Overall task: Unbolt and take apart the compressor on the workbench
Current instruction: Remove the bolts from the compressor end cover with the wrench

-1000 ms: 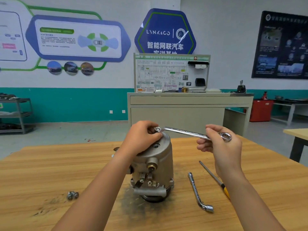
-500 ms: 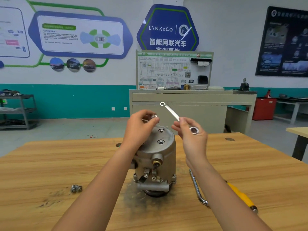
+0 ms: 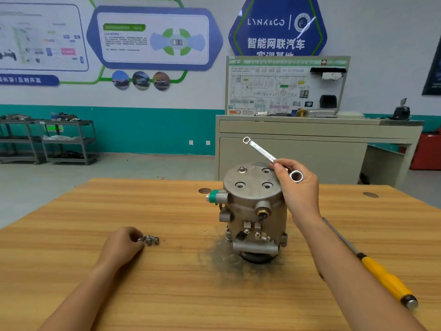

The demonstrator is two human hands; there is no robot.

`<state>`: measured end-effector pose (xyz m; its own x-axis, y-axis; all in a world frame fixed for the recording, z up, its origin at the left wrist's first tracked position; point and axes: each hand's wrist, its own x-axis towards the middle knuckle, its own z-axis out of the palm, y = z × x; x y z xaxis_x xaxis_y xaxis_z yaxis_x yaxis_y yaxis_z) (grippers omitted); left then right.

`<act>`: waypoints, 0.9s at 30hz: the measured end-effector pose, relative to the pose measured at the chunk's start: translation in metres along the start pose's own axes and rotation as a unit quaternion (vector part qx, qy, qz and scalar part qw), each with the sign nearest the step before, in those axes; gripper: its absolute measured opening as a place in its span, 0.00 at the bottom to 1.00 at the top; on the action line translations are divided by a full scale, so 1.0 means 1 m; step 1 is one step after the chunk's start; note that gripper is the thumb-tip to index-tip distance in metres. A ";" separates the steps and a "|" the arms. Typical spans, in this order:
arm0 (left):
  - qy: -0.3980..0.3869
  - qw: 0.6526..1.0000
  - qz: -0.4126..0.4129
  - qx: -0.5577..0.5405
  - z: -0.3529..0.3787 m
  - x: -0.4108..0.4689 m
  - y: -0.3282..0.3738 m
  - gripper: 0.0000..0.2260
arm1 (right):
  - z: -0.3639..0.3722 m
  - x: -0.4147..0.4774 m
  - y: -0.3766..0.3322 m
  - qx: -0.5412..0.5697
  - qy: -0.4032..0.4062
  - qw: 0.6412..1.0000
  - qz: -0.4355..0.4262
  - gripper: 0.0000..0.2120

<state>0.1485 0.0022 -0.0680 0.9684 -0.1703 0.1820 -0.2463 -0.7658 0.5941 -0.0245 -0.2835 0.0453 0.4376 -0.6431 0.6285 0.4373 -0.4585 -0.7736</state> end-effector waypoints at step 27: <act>-0.055 0.832 0.167 -0.526 0.033 -0.105 0.191 0.22 | -0.014 0.020 0.012 0.219 -0.135 0.957 0.136 0.09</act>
<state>0.0009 -0.1464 0.0006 0.8223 -0.3642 0.4373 -0.3442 0.2937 0.8918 -0.0214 -0.3099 0.0477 0.7425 -0.4936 0.4528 0.5401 0.0414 -0.8406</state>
